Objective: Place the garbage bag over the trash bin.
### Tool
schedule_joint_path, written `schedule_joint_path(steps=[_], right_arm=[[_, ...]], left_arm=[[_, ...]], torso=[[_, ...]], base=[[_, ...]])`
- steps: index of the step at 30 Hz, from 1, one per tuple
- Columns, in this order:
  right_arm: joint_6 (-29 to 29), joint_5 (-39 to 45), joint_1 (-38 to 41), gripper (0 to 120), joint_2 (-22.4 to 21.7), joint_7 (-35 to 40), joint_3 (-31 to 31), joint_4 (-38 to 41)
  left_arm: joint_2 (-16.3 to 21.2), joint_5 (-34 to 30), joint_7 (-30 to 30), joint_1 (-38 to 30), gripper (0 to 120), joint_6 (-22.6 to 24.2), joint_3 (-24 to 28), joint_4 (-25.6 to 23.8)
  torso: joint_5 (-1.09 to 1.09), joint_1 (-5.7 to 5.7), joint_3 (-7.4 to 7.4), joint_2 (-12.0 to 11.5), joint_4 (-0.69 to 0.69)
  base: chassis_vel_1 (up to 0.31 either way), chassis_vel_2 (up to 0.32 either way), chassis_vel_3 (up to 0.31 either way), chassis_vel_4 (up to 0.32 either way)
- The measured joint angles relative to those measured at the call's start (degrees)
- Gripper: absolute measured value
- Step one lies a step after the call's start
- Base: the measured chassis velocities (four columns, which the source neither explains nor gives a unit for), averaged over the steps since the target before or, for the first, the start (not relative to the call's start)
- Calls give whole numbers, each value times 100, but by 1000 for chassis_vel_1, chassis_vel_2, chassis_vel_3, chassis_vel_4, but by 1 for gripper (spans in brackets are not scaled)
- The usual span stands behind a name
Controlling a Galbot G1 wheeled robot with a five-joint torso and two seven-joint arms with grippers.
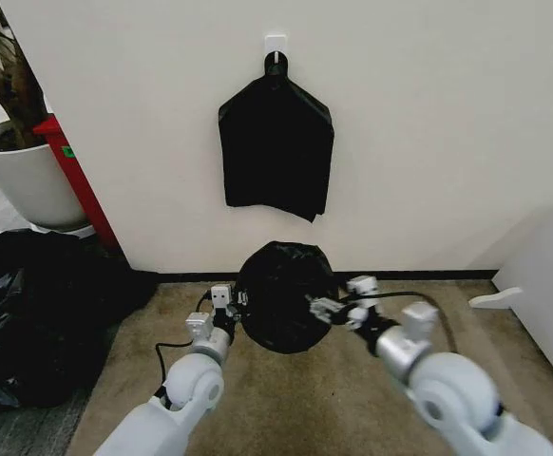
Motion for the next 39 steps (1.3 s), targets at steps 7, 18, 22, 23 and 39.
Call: schedule_joint_path(steps=[7,18,22,23,39], right_arm=[[-276,1378,654,29,654,2222,-525,-209],[105,1369,1033,0,1382,3235,-731,-976],[211,1214,1170,0,1625,3235,-701,-1274],[231,1158,1191,0,1679,3228,-685,-1352],[436,152,997,0,1817,2958,-721,-1804]], left_arm=[[-37,303,139,45,2,-176,-17,68],[-91,614,398,-6,2,-353,-4,82],[-89,882,729,104,2,-501,3,41],[-89,917,787,136,2,-531,11,17],[-180,795,645,39,2,-545,61,42]], torso=[[-1,0,-1,0,0],[0,0,0,0,-1],[0,0,0,0,0],[0,0,-1,0,0],[1,0,-1,0,0]], base=[[0,0,0,0],[0,0,0,0],[0,0,0,0],[0,0,0,0],[0,0,0,0]])
